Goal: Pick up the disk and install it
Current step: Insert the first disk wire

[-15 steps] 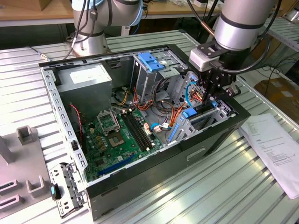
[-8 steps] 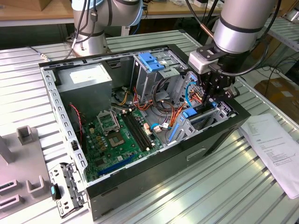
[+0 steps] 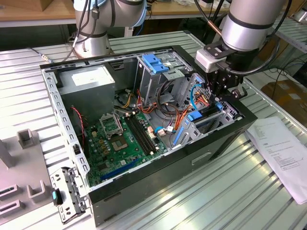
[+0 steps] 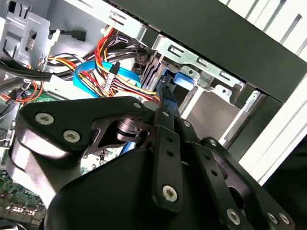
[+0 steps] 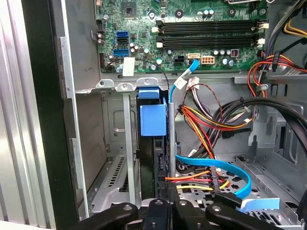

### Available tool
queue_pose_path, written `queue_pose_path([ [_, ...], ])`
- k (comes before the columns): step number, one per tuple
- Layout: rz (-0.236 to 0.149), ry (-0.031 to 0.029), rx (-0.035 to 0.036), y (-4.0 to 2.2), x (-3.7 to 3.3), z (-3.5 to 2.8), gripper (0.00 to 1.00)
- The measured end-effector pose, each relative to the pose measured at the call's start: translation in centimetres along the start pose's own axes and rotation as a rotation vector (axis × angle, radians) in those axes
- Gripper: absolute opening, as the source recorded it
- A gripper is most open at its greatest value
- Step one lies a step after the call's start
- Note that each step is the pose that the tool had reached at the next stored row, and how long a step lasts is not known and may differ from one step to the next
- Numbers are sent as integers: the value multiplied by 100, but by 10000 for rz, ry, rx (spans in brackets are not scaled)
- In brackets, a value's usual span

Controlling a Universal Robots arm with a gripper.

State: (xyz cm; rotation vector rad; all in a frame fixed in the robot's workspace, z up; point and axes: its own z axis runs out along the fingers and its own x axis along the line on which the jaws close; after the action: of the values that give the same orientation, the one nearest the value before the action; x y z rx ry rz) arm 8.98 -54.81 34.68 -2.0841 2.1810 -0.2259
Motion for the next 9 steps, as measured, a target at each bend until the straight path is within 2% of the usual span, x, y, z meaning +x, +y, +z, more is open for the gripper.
queue_pose_path([
  [9,0,0,0,-2,0,-12,11],
])
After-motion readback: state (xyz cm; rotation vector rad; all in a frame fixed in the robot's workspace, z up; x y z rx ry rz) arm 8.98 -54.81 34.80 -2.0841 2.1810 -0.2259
